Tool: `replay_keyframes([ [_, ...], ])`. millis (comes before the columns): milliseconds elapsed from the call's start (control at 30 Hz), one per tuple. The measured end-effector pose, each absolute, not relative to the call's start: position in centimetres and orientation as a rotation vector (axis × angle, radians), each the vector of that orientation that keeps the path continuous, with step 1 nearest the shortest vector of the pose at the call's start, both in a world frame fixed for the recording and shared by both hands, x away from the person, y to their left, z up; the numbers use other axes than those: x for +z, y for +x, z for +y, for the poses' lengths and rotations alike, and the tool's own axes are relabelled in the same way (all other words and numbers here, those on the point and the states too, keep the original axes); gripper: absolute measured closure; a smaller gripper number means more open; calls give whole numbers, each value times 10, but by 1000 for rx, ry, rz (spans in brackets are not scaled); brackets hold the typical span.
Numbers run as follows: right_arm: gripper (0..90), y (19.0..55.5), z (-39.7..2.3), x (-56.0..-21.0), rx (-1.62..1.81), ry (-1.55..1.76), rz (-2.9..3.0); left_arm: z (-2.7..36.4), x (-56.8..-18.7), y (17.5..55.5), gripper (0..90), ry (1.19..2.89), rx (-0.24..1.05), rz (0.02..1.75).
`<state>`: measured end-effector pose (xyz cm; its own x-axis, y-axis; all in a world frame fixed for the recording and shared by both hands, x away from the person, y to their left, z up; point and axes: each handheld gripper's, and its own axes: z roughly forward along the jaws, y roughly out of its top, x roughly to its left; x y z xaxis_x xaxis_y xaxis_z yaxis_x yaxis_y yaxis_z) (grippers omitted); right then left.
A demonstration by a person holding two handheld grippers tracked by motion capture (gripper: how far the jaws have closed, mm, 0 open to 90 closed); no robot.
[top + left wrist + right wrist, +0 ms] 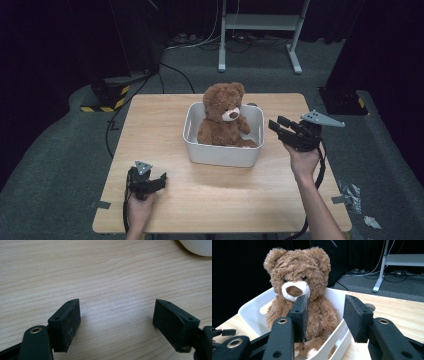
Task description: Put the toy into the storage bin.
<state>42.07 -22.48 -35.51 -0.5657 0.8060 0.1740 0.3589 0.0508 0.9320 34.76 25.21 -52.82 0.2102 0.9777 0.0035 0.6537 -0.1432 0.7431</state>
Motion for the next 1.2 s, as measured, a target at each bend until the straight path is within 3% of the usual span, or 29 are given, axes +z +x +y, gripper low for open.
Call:
replay_keyframes([
  [1200, 524, 400, -253, -367, 1555, 1216, 1893, 252, -528, 348, 221, 1873, 677, 1512],
])
